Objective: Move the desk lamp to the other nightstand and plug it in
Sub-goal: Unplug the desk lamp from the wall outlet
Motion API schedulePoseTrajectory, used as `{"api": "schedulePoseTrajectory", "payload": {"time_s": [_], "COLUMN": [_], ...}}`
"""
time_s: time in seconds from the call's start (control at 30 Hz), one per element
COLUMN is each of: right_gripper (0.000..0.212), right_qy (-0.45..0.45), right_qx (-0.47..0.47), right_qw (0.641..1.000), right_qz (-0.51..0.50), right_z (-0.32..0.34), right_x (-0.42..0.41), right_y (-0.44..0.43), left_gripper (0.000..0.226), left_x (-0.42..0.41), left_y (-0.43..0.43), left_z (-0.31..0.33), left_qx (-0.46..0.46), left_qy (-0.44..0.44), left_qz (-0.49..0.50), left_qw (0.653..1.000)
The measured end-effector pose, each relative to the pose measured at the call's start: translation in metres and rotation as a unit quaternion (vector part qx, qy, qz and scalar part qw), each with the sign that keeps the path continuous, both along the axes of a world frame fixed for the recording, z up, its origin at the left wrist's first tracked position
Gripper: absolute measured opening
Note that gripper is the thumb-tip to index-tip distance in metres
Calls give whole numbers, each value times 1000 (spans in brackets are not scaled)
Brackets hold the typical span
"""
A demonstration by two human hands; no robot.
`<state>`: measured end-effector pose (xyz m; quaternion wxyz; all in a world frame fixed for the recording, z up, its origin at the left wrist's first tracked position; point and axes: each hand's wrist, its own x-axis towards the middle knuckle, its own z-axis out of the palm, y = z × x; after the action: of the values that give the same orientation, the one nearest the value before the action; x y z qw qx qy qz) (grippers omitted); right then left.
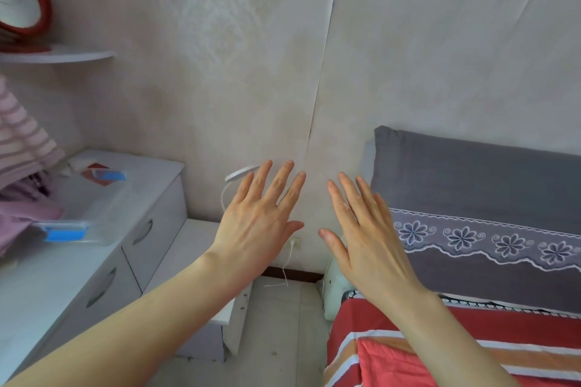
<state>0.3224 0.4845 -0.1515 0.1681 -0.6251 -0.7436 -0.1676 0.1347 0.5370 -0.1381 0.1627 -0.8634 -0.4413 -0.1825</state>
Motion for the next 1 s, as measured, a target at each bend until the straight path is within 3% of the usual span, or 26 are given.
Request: {"api": "schedulePoseTrajectory", "payload": {"time_s": [0.63, 1.0], "right_gripper": [62, 60], "right_qy": [26, 34], "right_qx": [-32, -83], "right_qw": [997, 994], "right_qz": [-58, -63], "right_z": [-34, -88], "right_x": [18, 58], "right_y": [182, 254], "left_gripper": [80, 85], "left_x": [36, 86], "left_y": [208, 269], "left_z": [-42, -117], "left_qx": [7, -68], "left_qy": [-6, 22], "left_qz": [-66, -58], "left_qw": [998, 996]}}
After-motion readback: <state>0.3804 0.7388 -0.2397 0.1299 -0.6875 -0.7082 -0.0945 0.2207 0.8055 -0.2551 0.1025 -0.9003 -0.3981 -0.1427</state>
